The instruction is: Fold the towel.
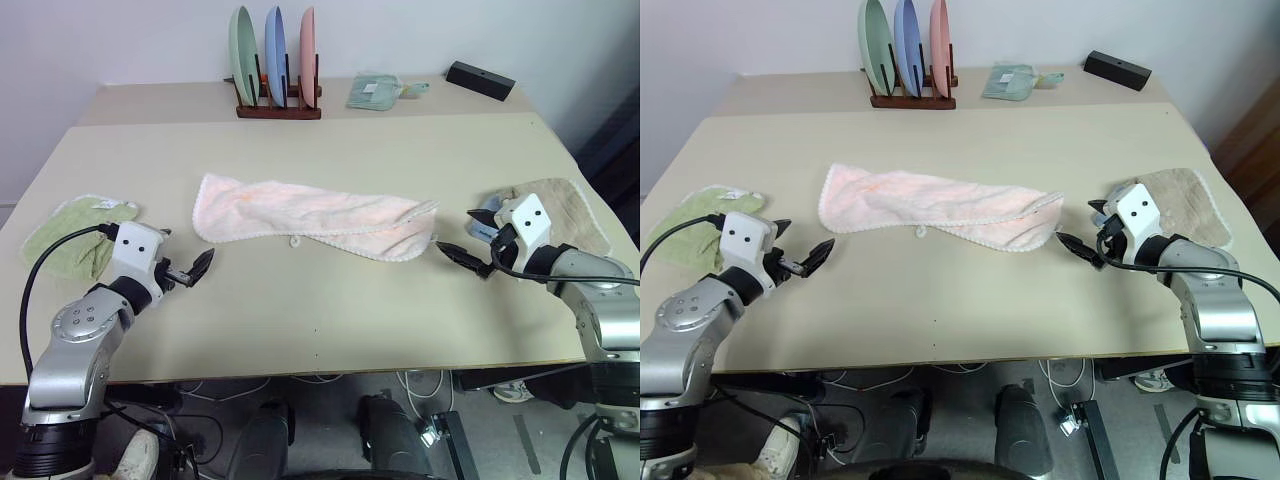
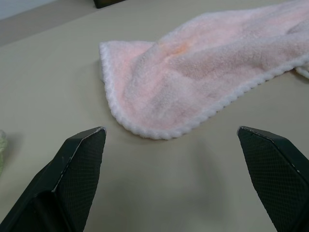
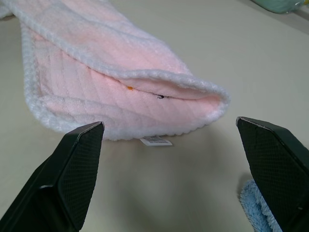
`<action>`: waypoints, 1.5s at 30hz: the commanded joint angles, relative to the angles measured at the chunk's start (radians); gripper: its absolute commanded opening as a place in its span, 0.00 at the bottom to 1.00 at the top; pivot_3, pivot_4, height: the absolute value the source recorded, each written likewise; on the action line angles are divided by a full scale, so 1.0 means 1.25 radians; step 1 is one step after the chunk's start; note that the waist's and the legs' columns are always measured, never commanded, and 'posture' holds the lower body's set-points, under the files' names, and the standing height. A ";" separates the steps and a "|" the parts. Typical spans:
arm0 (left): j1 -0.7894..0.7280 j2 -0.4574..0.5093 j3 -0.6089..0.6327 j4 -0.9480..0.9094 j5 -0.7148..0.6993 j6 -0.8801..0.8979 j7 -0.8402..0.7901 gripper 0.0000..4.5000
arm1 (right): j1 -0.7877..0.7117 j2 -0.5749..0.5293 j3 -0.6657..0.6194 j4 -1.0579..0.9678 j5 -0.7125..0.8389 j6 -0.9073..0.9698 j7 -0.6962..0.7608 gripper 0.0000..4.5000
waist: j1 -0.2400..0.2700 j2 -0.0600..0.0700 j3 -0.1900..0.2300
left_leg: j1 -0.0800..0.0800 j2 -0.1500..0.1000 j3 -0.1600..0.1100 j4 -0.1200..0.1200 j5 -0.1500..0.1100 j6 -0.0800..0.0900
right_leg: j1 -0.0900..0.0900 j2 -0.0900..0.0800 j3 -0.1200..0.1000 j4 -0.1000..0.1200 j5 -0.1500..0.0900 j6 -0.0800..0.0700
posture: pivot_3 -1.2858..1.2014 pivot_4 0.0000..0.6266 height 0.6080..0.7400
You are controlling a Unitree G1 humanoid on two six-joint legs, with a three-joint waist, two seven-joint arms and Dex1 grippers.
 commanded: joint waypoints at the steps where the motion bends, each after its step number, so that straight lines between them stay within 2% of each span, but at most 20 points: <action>1: -0.010 0.006 0.013 -0.013 0.004 -0.012 -0.003 0.99 | -0.007 -0.009 -0.013 -0.017 -0.002 -0.015 -0.003 1.00 | 0.000 0.000 0.000 | 0.000 0.000 0.000 0.000 0.000 0.000 | 0.000 0.000 0.000 0.000 0.000 0.000 | 0.52 0.24 1.00; 10: -0.020 0.021 0.000 0.005 0.028 -0.036 -0.025 0.99 | -0.002 0.014 -0.002 -0.028 -0.002 -0.015 -0.026 1.00 | 0.000 0.000 0.000 | 0.000 0.000 0.000 0.000 0.000 0.000 | 0.000 0.000 0.000 0.000 0.000 0.000 | 0.52 0.24 1.00; 16: -0.020 0.052 -0.066 -0.050 0.029 -0.035 -0.104 0.99 | -0.016 0.047 0.021 -0.051 0.028 0.030 -0.026 1.00 | 0.000 0.000 0.000 | 0.000 0.000 0.000 0.000 0.000 0.000 | 0.000 0.000 0.000 0.000 0.000 0.000 | 0.52 0.24 1.00; 21: -0.039 0.116 -0.154 0.004 0.121 -0.088 -0.158 0.99 | 0.010 0.072 0.028 -0.085 0.019 0.040 -0.057 1.00 | 0.001 0.000 0.000 | 0.000 0.000 0.000 0.000 0.000 0.000 | 0.000 0.000 0.000 0.000 0.000 0.000 | 0.52 0.24 1.00; 24: -0.055 0.131 -0.171 0.046 0.157 -0.124 -0.160 0.99 | 0.018 0.080 0.034 -0.114 0.012 0.051 -0.079 1.00 | 0.000 0.000 0.000 | 0.000 0.000 0.000 0.000 0.000 0.000 | 0.000 0.000 0.000 0.000 0.000 -0.001 | 0.52 0.24 1.00; 33: -0.285 0.167 -0.282 0.393 0.348 -0.328 -0.148 0.99 | 0.108 0.084 -0.004 -0.202 0.019 0.067 -0.138 1.00 | -0.002 0.000 0.000 | 0.000 0.000 0.000 0.000 0.000 0.000 | 0.000 0.000 0.000 0.000 0.000 0.000 | 0.52 0.24 1.00; 37: -0.387 0.141 -0.320 0.557 0.397 -0.404 -0.133 0.99 | 0.098 0.091 -0.004 -0.195 0.020 0.065 -0.156 1.00 | -0.002 0.000 0.000 | 0.000 0.000 0.000 0.000 0.000 0.000 | -0.001 0.000 0.000 0.001 0.000 0.000 | 0.52 0.24 1.00; 42: -0.465 0.105 -0.359 0.684 0.434 -0.461 -0.141 0.99 | 0.088 0.097 0.009 -0.188 0.012 0.056 -0.167 1.00 | 0.002 0.000 0.000 | 0.000 0.000 0.000 0.000 0.000 0.000 | 0.000 0.000 0.000 0.001 0.000 0.001 | 0.52 0.24 1.00; 45: -0.475 0.099 -0.358 0.700 0.433 -0.477 -0.145 0.80 | 0.083 0.097 0.003 -0.186 0.010 0.054 -0.172 1.00 | 0.001 0.000 0.000 | 0.000 0.000 0.000 0.001 0.000 0.000 | 0.000 0.000 0.000 0.001 0.000 0.001 | 0.52 0.24 1.00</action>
